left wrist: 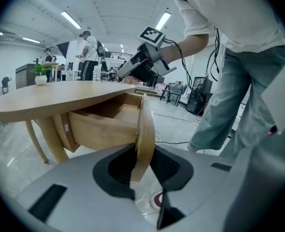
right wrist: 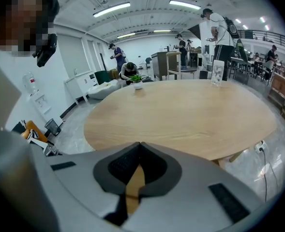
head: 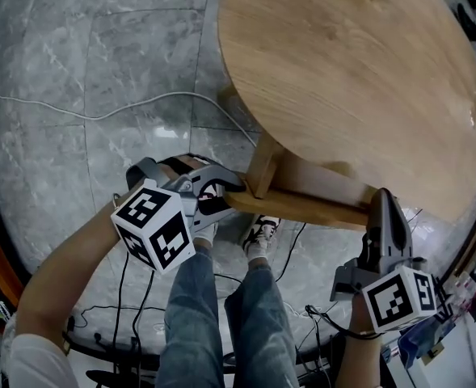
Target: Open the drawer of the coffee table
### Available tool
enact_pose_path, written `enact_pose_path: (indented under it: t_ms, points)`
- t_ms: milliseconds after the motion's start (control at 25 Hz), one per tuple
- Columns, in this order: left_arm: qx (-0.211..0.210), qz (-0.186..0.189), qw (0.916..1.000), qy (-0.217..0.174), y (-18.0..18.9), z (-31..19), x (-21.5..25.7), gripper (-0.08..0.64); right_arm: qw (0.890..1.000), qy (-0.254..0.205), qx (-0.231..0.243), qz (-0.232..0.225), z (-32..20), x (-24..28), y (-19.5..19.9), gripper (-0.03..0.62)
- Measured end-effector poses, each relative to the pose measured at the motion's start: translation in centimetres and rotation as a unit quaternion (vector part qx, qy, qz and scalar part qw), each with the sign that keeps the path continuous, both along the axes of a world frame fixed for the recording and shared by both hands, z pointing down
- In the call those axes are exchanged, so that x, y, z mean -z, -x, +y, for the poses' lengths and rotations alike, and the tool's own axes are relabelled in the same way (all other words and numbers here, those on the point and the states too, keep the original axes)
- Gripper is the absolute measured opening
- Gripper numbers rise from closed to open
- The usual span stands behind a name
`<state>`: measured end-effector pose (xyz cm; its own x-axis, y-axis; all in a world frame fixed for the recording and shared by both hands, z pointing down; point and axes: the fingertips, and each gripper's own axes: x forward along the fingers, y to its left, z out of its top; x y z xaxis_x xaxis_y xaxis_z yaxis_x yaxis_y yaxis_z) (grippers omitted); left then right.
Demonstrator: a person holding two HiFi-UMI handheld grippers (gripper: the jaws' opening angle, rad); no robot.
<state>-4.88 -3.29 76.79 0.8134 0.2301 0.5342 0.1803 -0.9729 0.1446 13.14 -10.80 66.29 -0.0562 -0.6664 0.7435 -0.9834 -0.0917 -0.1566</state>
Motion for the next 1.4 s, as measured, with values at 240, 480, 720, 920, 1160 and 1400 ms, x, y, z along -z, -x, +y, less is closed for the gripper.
enact_pose_path:
  t_ms: [240,480,720,920,1160,1400]
  points:
    - [-0.008,-0.010,0.9999,0.005,0.6,1.2,-0.1,0.081,1.000,-0.001,-0.014,-0.002,0.9,0.0,-0.4,0.000]
    - [-0.023,-0.023,0.9994,0.014,1.3,3.1,-0.1,0.083,1.000,-0.001,-0.018,-0.002,1.4,0.1,-1.0,0.000]
    - [-0.016,-0.027,0.9993,0.019,1.5,3.9,0.1,0.083,1.000,0.001,-0.017,-0.005,1.5,-0.1,-1.0,0.000]
    - [-0.019,-0.026,0.9993,0.018,1.4,4.2,0.4,0.081,1.000,0.002,-0.013,-0.007,1.4,-0.2,-0.8,0.000]
    - [-0.034,-0.035,0.9985,0.023,1.9,5.9,-0.1,0.083,1.000,0.002,-0.008,-0.007,1.2,-0.5,-0.9,0.000]
    - [-0.039,-0.043,0.9980,0.025,2.5,6.7,-0.9,0.084,1.000,0.002,-0.003,-0.008,1.7,-0.4,-0.6,0.000]
